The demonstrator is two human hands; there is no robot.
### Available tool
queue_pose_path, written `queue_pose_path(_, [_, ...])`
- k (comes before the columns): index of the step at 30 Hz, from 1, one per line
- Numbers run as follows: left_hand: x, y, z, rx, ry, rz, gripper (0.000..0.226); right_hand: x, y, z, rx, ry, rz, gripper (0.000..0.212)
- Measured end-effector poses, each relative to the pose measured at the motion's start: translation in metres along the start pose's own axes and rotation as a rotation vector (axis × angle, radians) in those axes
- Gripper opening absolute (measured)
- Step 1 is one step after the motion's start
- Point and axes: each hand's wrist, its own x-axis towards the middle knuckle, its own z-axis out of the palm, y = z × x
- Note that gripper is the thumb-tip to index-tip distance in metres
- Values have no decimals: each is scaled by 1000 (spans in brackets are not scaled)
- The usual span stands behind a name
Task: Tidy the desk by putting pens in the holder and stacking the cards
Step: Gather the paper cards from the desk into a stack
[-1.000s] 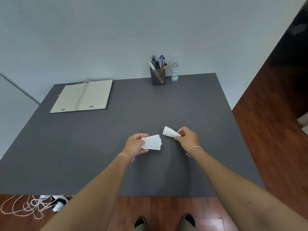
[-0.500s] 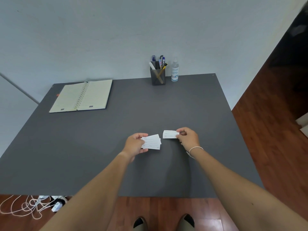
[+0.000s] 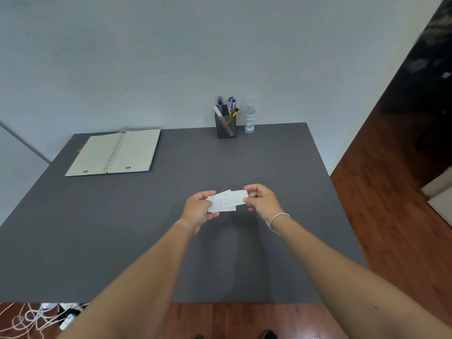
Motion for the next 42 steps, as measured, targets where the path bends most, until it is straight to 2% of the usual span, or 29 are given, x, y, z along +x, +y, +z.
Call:
queue_pose_path(3, [0,8,9,-24,-49,5,34,-1,-2,-2,-46,27,2,34])
queue_pose_path(7, [-1,15,17,1,-95,12,35,1,-7,-7,-62,70,1,30])
queue_pose_path(10, [-3,17,24,15,-99,25,35,2,-9,-11,-50,90,8,23])
queue_pose_path(24, [-12,15,64,45,-78,69,32,-8,-3,-37,-57,122,3,18])
queue_pose_path(26, [-14,14,69,26,-91,77,31,-9,-3,-44,-45,93,21,23])
queue_pose_path(30, [-17,15,78,7,-122,78,30,-9,-10,-57,131,-44,61,48])
queue_pose_path(32, [-16,17,82,6,-134,75,30,-8,-14,-61,208,-108,78,50])
queue_pose_path(36, [-11,21,86,9,-164,78,29,-7,-20,-61,285,-154,121,45])
queue_pose_path(39, [-4,24,86,11,-203,72,28,-3,-26,-61,322,-80,111,36])
queue_pose_path(42, [7,27,85,26,-245,60,28,1,-30,-61,229,-8,107,31])
